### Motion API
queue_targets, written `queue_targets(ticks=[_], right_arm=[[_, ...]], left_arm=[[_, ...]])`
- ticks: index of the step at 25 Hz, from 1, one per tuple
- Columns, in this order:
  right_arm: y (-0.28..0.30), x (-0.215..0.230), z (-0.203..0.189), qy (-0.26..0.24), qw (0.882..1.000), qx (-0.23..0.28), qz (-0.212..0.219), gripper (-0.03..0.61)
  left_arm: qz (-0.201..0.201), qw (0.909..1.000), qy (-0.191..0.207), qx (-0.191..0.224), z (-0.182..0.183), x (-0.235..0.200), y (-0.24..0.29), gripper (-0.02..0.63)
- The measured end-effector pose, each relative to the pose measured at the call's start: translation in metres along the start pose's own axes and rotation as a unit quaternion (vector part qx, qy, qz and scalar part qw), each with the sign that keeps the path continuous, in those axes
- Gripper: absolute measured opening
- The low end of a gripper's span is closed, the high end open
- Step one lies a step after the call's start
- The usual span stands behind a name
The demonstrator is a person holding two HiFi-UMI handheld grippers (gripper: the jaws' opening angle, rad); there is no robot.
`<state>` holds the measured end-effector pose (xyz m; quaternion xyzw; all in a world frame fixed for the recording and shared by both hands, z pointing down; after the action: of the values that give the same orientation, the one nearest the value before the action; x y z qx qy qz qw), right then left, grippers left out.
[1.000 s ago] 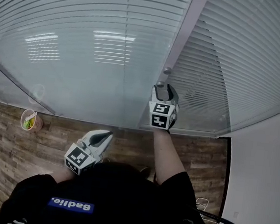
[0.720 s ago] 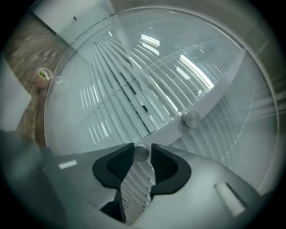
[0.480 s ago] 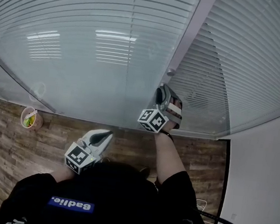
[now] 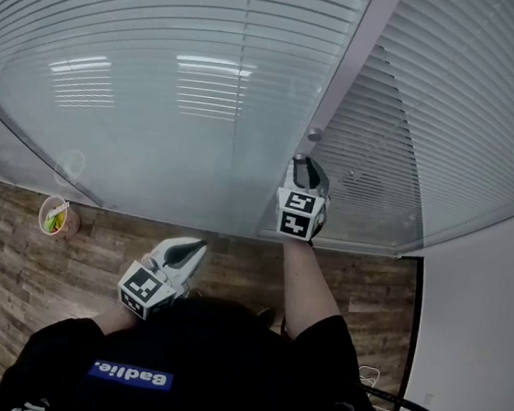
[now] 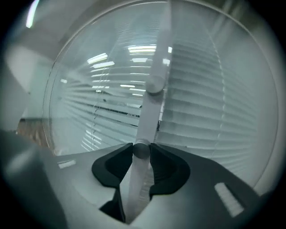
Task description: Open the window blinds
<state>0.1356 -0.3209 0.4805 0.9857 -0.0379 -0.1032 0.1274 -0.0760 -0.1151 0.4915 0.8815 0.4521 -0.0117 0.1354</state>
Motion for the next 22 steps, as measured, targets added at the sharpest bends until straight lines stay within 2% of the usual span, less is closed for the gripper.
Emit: queue_targets(ticks=[2, 4, 6, 10, 12, 13, 14, 15, 17, 18, 19, 20, 21, 22], right_arm=[[0.001, 0.007, -0.002, 0.111, 0.993, 0.002, 0.03, 0.124], [0.002, 0.011, -0.004, 0.211, 0.976, 0.0, 0.058, 0.124], [0.003, 0.014, -0.005, 0.287, 0.954, -0.001, 0.081, 0.124], [0.005, 0.019, -0.009, 0.393, 0.913, -0.004, 0.11, 0.126], [0.006, 0.02, -0.01, 0.413, 0.903, -0.008, 0.117, 0.126], [0.005, 0.02, -0.01, 0.405, 0.907, -0.01, 0.115, 0.127], [0.005, 0.02, -0.008, 0.382, 0.918, -0.012, 0.109, 0.13], [0.004, 0.02, -0.006, 0.342, 0.934, -0.011, 0.098, 0.132], [0.001, 0.017, 0.001, 0.224, 0.972, -0.006, 0.066, 0.206], [-0.001, 0.015, 0.004, 0.15, 0.987, -0.006, 0.048, 0.215], [-0.002, 0.011, 0.006, 0.074, 0.997, -0.007, 0.032, 0.227], [-0.004, 0.006, 0.008, -0.003, 1.0, -0.008, 0.017, 0.227], [-0.005, 0.001, 0.009, -0.075, 0.997, -0.008, 0.001, 0.227], [-0.005, -0.004, 0.009, -0.142, 0.99, -0.009, -0.016, 0.224]], left_arm=[[-0.001, 1.0, -0.003, 0.0, 0.0, 0.0, 0.001, -0.002], [-0.003, 1.0, -0.003, 0.0, 0.0, 0.001, 0.002, -0.002], [-0.005, 1.0, -0.003, 0.0, 0.0, 0.002, 0.004, -0.002], [-0.01, 0.9999, -0.006, 0.001, 0.0, 0.002, 0.006, -0.002], [-0.012, 0.9999, -0.009, 0.001, -0.001, 0.003, 0.007, -0.002], [-0.013, 0.9999, -0.01, 0.0, -0.001, 0.003, 0.007, -0.001], [-0.013, 0.9999, -0.011, 0.0, -0.001, 0.003, 0.007, -0.001], [-0.013, 0.9999, -0.011, 0.0, -0.001, 0.003, 0.007, -0.002], [-0.011, 0.9999, -0.011, 0.0, -0.001, 0.003, 0.006, -0.002], [-0.011, 0.9999, -0.011, 0.0, -0.001, 0.003, 0.006, -0.002], [-0.01, 0.9999, -0.011, 0.0, -0.002, 0.004, 0.005, -0.001], [-0.009, 0.9999, -0.012, -0.001, -0.002, 0.003, 0.004, -0.001], [-0.008, 0.9999, -0.012, -0.001, -0.002, 0.003, 0.003, -0.001], [-0.007, 0.9999, -0.013, -0.002, -0.003, 0.002, 0.003, -0.002]])
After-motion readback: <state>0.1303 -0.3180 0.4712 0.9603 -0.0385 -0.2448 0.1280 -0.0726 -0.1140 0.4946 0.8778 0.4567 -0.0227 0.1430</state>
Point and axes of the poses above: the fingertips, and each gripper's own axes: y forward along the fingers, x to its right, z out of its top, the point moved 3 cm from there along -y, backward along the fingers, and after that the axes turned 3 degrees about -z, right-handed, at the moved point
